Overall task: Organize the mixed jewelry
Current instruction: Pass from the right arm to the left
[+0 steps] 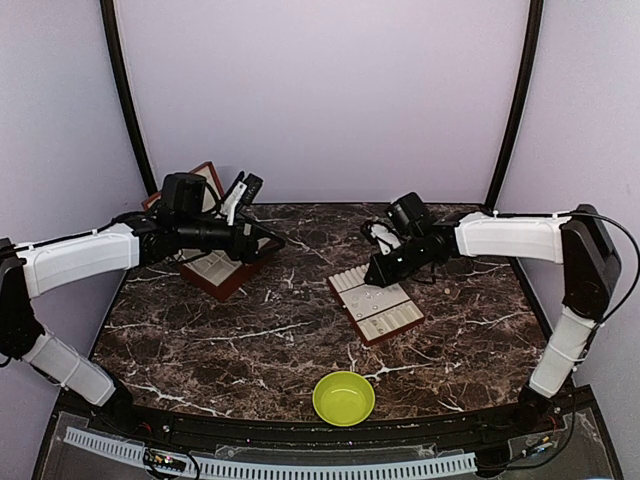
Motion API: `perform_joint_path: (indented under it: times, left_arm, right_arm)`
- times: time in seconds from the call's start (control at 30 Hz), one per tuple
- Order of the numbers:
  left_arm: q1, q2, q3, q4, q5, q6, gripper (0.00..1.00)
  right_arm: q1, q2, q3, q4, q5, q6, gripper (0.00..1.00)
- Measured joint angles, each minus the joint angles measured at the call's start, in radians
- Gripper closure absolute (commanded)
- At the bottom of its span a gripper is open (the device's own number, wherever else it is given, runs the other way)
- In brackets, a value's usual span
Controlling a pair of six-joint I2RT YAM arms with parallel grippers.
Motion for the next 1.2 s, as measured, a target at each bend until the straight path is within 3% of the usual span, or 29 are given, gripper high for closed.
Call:
perform_joint_path:
  times: [0.2, 0.43, 0.6, 0.9, 1.2]
  left_arm:
    - [-0.027, -0.033, -0.048, 0.091, 0.001, 0.013, 0.27]
    - [-0.190, -0.020, -0.054, 0.186, -0.061, 0.061, 0.27]
    - [-0.281, 0.081, -0.052, 0.307, -0.094, 0.070, 0.27]
    - [-0.356, 0.286, 0.053, 0.325, -0.139, 0.135, 0.28]
    - [-0.383, 0.307, 0.108, 0.332, -0.165, 0.179, 0.51]
  right_arm:
    - [-0.056, -0.085, -0.076, 0.091, -0.106, 0.024, 0.88]
    - [-0.088, -0.184, -0.165, 0.182, -0.255, 0.057, 0.88]
    - [-0.089, -0.267, -0.200, 0.225, -0.362, 0.077, 0.87]
    - [-0.089, -0.339, -0.229, 0.278, -0.524, 0.107, 0.86]
    - [-0.089, -0.340, -0.233, 0.261, -0.602, 0.097, 0.85]
